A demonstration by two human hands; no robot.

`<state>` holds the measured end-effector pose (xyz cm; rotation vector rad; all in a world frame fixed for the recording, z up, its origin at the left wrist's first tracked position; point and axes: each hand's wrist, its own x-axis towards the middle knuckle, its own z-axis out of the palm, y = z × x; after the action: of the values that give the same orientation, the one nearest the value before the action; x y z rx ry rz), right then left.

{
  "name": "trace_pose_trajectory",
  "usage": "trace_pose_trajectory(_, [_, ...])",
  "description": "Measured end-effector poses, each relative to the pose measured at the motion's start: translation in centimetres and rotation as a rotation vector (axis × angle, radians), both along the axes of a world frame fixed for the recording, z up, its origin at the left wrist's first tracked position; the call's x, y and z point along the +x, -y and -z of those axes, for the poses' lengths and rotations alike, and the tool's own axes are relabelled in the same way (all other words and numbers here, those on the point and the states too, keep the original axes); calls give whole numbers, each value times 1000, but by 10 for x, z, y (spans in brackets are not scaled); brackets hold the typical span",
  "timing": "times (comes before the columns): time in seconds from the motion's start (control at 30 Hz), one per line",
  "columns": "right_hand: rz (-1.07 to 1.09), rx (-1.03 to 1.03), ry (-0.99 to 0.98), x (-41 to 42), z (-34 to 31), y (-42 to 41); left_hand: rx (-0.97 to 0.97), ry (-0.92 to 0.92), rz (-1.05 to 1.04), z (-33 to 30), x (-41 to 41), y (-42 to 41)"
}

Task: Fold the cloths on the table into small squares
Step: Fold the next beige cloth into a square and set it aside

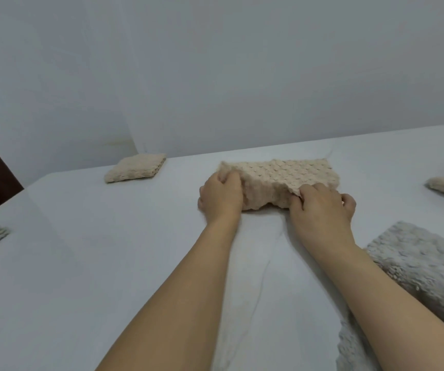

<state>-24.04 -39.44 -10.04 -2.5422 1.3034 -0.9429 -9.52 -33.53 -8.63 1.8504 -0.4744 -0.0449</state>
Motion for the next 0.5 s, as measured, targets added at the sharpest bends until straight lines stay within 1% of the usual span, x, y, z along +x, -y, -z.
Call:
trace_pose_trajectory(0.03, [-43,-11,29,0,0,-1,-132,-106,-17,-2,-1,-4])
trace_pose_trajectory(0.07, [-86,-3,58,-1,0,-2,-187,-161,-23,-2,-2,-7])
trace_pose_trajectory(0.1, [-128,24,81,-2,0,-4,-156,-160,-1,-4,-4,-11])
trace_pose_trajectory(0.17, [-188,57,82,-2,-2,-10,51,-54,96,-4,-8,-18])
trace_pose_trajectory(0.23, [-201,56,38,-4,-6,-15,300,91,104,-5,-4,-33])
trace_pose_trajectory(0.27, [-202,66,15,-5,-6,-18,430,178,72,-7,1,-44])
trace_pose_trajectory(0.33, [-211,58,-40,-6,-7,-25,747,423,26,-12,15,-75])
trace_pose_trajectory(0.4, [-230,30,-141,-8,-9,-33,1051,620,72,-18,25,-105])
trace_pose_trajectory(0.43, [-255,43,-197,-8,-12,-38,1155,662,100,-21,26,-119])
trace_pose_trajectory(0.5, [-307,118,-295,-8,-21,-51,1253,680,133,-25,25,-141])
